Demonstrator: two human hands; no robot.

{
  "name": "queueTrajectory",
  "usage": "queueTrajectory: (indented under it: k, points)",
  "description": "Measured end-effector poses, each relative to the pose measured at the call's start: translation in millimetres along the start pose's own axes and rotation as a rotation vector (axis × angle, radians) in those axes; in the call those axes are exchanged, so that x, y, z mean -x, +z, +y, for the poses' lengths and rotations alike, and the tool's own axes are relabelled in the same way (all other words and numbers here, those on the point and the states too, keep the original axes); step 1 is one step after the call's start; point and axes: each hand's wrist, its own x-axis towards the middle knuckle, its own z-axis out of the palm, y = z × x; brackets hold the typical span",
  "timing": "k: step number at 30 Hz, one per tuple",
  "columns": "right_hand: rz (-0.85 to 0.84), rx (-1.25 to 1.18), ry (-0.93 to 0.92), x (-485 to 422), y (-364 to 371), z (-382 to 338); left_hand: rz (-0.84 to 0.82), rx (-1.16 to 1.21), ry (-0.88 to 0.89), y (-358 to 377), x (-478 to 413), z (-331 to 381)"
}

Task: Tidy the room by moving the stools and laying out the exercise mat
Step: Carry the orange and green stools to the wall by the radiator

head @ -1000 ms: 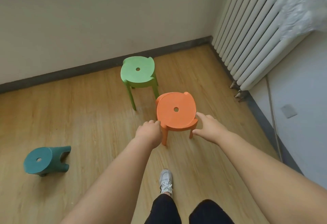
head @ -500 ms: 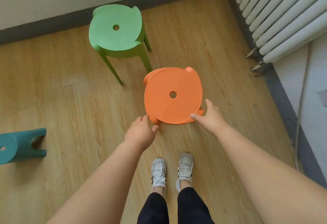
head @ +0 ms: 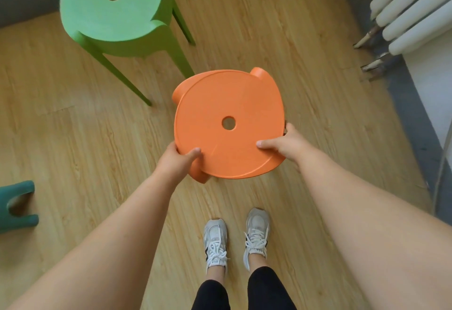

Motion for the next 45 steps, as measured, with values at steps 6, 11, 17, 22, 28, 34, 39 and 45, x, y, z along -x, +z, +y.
queueTrajectory:
  k: [6,11,17,22,28,34,39,45]
  points:
    - [-0.050,-0.096,0.053,-8,-6,14,-0.205,0.452,-0.213,3,-15,-11]
    - [-0.112,-0.071,0.138,11,-12,27,-0.233,0.409,-0.278,2,-6,-17]
    - [-0.072,-0.174,0.223,54,-43,71,-0.378,0.348,-0.227,6,37,-21]
    - [-0.006,-0.323,0.245,100,-69,124,-0.458,0.253,-0.180,31,76,-10]
    - [0.133,-0.598,0.269,154,-114,195,-0.570,0.022,-0.059,92,123,40]
    - [0.228,-0.848,0.292,192,-170,272,-0.595,-0.133,0.054,185,184,77]
    - [0.234,-0.973,0.312,213,-235,345,-0.624,-0.202,0.091,284,239,88]
    - [0.299,-1.041,0.337,230,-333,437,-0.686,-0.283,0.067,420,297,82]
